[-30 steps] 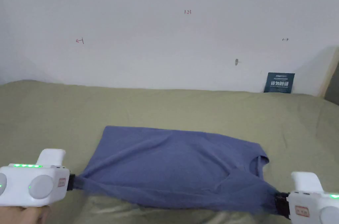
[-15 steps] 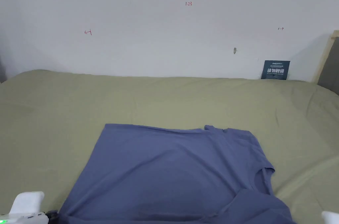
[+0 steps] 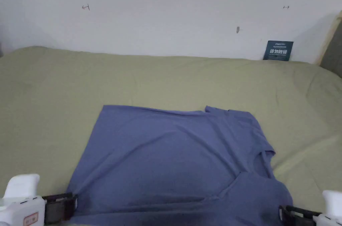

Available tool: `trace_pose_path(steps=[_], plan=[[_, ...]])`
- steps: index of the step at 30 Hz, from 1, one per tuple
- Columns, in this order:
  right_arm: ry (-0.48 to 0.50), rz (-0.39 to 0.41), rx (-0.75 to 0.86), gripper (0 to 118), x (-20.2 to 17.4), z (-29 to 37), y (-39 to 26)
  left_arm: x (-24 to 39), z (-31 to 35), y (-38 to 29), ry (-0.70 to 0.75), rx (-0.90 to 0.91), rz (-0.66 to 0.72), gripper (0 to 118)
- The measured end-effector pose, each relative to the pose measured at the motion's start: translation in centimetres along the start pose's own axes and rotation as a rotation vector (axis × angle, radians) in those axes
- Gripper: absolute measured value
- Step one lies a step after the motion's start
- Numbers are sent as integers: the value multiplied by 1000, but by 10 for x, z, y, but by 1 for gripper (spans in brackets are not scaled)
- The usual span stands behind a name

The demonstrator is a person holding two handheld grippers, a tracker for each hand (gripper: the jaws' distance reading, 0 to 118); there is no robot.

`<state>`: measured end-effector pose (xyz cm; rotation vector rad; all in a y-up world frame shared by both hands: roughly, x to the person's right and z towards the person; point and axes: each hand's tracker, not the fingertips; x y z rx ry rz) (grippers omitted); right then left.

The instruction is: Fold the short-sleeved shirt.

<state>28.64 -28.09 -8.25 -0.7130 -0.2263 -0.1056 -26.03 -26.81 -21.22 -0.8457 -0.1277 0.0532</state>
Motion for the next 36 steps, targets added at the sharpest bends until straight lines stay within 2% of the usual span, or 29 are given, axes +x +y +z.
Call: trace_pose_path(steps=[3,4,5,6,7,8,9,10,12,15,16,17,18,19,20,25,26,27,28,29,30,31,32,34,35,36], plan=[[-18,23,-6,109,-2,5,6,7,15,-27,0,49,-32,113],[-1,22,-13,99,-1,6,7,8,18,-35,6,52,-36,105],[3,22,-23,69,-1,5,6,-15,-1,-17,7,46,-38,81],[15,18,-35,28,0,5,5,-20,-4,-19,10,45,-38,47],[30,8,-55,2,2,5,2,-25,-8,-23,18,51,-34,4],[19,2,-55,2,2,3,0,-31,-15,-26,27,39,-40,0],[11,3,-52,2,1,1,-4,-11,11,5,43,16,-43,0],[10,5,-57,2,3,0,-3,-13,11,7,70,19,-32,0],[33,-21,-81,2,8,0,-7,-18,6,9,24,-56,-24,0],[15,-4,-78,2,9,-1,-11,-19,1,-7,25,-60,-30,3],[15,-6,-81,2,11,-1,-11,-18,-1,-7,26,-65,-35,21],[16,-15,-83,2,13,-1,-11,-20,-2,-8,9,-74,-36,73],[22,-21,-88,2,14,-1,-11,-21,-4,-8,-20,-101,-18,109],[14,-10,-88,2,6,2,-9,-21,-8,-7,4,-122,1,116],[14,-3,-91,2,3,3,-10,-20,-13,-7,9,-123,-3,118],[26,12,-125,2,4,-5,-11,-19,-44,-1,22,-184,7,117],[30,11,-131,2,4,-7,-11,-17,-51,-1,41,-179,-15,110],[34,11,-137,2,4,-10,-11,-14,-57,-1,48,-203,-48,92],[32,14,-143,2,3,-11,-12,-10,-61,0,47,-229,-62,61],[29,17,-148,2,2,-12,-12,-6,-66,-4,38,-264,-66,53],[32,16,-154,2,4,-14,-13,-1,-66,-5,102,-270,-91,42],[37,11,-156,2,11,-19,-15,-2,-56,-2,60,-236,-105,19],[41,9,-155,2,12,-19,-15,-2,-52,0,21,-243,-95,6],[46,9,-155,2,14,-20,-15,-2,-45,1,5,-223,-51,6],[46,12,-156,20,13,-21,-15,-3,-44,1,-2,-235,-51,6],[47,15,-157,55,14,-22,-14,-3,-43,0,-8,-228,-40,6]])
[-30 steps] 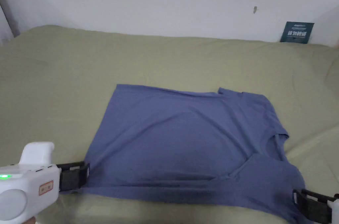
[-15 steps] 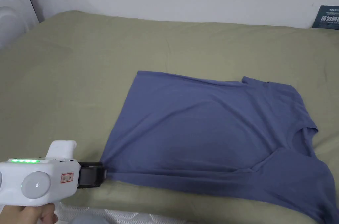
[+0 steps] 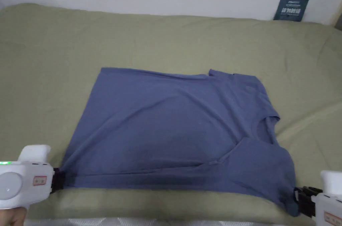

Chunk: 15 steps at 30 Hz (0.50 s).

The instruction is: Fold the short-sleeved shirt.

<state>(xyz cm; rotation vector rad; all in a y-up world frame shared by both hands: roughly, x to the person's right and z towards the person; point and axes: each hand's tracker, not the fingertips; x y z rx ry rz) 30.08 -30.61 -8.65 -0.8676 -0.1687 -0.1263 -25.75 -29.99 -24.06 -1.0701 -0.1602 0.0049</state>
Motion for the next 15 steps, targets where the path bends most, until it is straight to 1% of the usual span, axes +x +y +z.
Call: trace_pose_path(steps=[1,2,3,5,6,7,8,9,10,11,13,14,15], plan=[[-2,3,-1,93,1,-1,1,2,-3,1,5,-10,0,6],[6,5,-20,114,1,-4,3,4,-2,-1,4,-3,5,6],[22,16,-69,113,-1,-9,2,4,-2,-1,3,2,9,6],[51,39,-50,107,-2,-13,0,6,-1,-1,4,4,11,6],[34,62,-65,102,-4,-17,0,7,-1,-1,6,5,12,6],[15,83,-80,90,-8,-21,0,8,-2,-1,7,4,12,6],[11,89,-97,64,-8,-26,0,10,-2,-1,11,2,15,6],[13,91,-121,41,-6,-30,0,8,-3,-1,8,0,18,6],[11,90,-129,23,-4,-34,-1,9,-3,-1,11,-1,18,6],[5,95,-141,13,-5,-37,-4,9,-4,-1,14,1,22,6],[3,96,-128,9,2,-33,-6,6,-5,0,5,-4,21,6],[33,73,-110,9,4,-28,-5,5,-4,1,6,-5,18,6],[29,62,-93,9,5,-22,-3,4,-2,3,3,-4,16,6]])
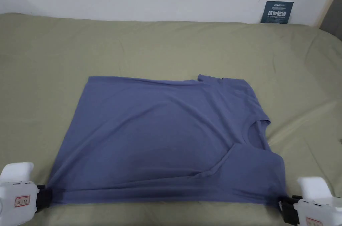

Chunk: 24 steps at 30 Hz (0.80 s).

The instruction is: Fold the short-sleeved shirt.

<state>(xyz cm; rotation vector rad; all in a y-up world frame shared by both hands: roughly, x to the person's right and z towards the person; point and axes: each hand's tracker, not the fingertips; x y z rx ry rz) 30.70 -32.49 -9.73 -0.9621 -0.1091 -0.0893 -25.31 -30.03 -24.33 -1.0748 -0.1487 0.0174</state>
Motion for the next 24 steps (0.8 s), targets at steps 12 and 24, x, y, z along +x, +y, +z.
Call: trace_pose_path(steps=[12,24], plan=[[-5,27,146,9,-1,24,103,4,12,97,-46,134,-6,6],[-34,39,34,9,4,-91,228,18,-79,206,-45,68,20,6]])
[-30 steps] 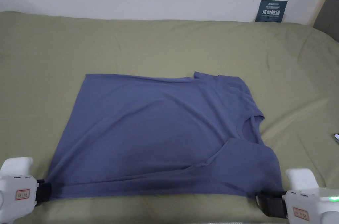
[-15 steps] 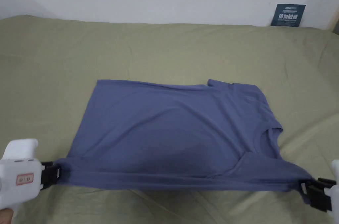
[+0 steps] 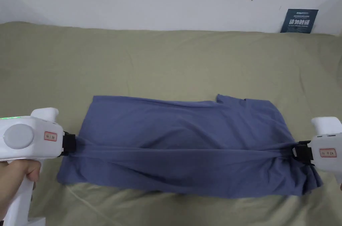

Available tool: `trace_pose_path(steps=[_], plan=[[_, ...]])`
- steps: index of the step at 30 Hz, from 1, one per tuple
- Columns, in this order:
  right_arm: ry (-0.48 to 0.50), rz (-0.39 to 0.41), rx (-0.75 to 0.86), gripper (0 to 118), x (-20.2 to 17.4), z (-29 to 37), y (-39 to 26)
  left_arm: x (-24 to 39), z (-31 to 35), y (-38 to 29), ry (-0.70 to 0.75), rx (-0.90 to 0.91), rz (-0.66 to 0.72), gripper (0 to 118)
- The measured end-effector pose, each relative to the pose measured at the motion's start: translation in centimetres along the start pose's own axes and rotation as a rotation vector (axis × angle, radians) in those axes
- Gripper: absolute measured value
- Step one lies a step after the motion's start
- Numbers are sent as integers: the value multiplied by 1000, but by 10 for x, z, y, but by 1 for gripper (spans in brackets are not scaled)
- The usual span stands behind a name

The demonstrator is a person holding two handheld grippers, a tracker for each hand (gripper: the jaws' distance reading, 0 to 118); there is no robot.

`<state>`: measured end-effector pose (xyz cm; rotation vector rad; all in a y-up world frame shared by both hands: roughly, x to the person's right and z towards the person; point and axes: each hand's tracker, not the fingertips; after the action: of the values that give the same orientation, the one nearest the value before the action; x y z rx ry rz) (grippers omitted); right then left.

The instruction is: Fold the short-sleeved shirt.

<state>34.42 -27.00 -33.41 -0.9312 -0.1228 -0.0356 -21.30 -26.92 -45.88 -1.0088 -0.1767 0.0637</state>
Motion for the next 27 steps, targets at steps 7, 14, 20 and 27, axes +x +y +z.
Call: trace_pose_path(steps=[7,14,20,27], plan=[[14,-50,-44,33,6,-33,10,-2,-32,13,-34,-24,42,21],[-9,-56,-7,111,4,-27,-16,-13,-1,-6,30,54,44,112],[-13,-101,33,2,1,24,-65,-13,16,-51,93,46,-22,0],[-5,-159,33,2,16,32,-90,-3,10,-58,69,19,8,118]])
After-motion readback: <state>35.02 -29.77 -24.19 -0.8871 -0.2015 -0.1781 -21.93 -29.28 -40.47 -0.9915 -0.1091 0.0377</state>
